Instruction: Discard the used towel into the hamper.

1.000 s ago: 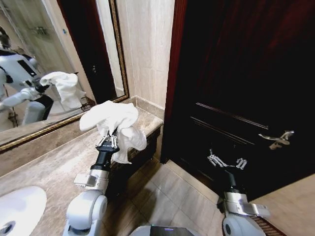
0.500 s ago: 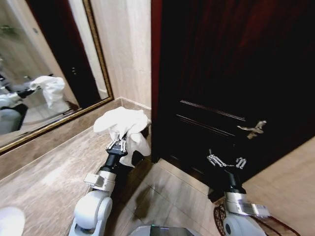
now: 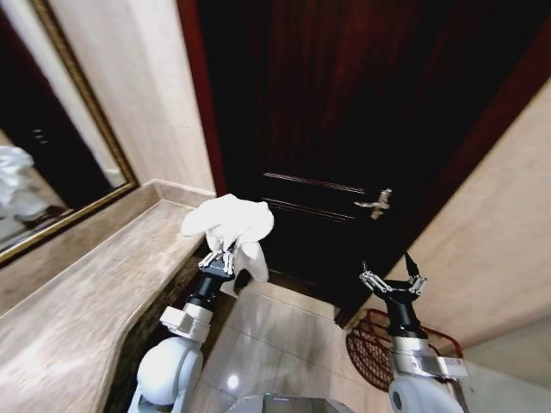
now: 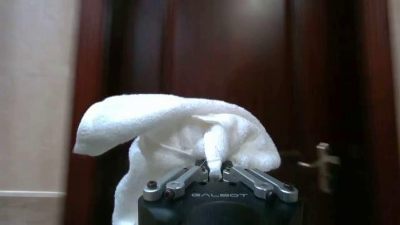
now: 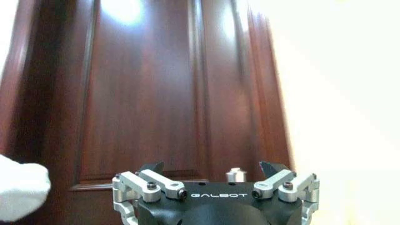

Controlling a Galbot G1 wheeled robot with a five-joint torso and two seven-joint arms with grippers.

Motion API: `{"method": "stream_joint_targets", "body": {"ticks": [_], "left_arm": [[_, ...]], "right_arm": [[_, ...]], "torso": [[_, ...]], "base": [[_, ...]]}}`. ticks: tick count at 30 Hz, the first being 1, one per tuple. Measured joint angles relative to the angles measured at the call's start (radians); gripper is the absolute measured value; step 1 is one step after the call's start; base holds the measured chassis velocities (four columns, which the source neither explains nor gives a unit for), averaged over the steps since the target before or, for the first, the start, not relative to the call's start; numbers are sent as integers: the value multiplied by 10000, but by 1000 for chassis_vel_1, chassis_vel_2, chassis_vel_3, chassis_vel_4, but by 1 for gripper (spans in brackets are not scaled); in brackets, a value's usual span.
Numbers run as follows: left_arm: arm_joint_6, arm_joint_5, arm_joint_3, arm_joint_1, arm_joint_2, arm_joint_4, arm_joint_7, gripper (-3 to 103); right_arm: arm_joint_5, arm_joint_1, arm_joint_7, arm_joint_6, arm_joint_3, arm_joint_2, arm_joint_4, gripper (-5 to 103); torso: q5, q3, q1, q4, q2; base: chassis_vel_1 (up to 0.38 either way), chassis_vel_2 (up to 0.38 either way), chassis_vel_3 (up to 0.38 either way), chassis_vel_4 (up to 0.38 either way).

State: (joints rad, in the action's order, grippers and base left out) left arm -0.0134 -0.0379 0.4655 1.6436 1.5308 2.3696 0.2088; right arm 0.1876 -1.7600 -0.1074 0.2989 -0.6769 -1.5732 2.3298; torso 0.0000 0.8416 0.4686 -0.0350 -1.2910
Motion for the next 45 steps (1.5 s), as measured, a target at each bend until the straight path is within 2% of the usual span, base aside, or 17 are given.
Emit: {"method": "stream_joint_targets", "body": {"ticks": [23,34,45], "left_arm": [[17,-322,-658,377,195,-425,0,7],[-38,-572,-676,287,190,-587,-17,7],[-343,-1188,-250,-169,-245,-961,1,7]], "right_arm": [[193,-2,-31,49,-44,-3,125,100],[502,-13,-274,147,-31,-9,143,100],[505,25,-402,282,-73,-6,193,100]], "torso": [[-1,0,0,0,0],[0,0,-1,0,0],[0,0,0,-1,0]], "base": [[-126,-122,-124,-127],[-122,-129,-129,-123],[-117,-121,-116,-126]]}}
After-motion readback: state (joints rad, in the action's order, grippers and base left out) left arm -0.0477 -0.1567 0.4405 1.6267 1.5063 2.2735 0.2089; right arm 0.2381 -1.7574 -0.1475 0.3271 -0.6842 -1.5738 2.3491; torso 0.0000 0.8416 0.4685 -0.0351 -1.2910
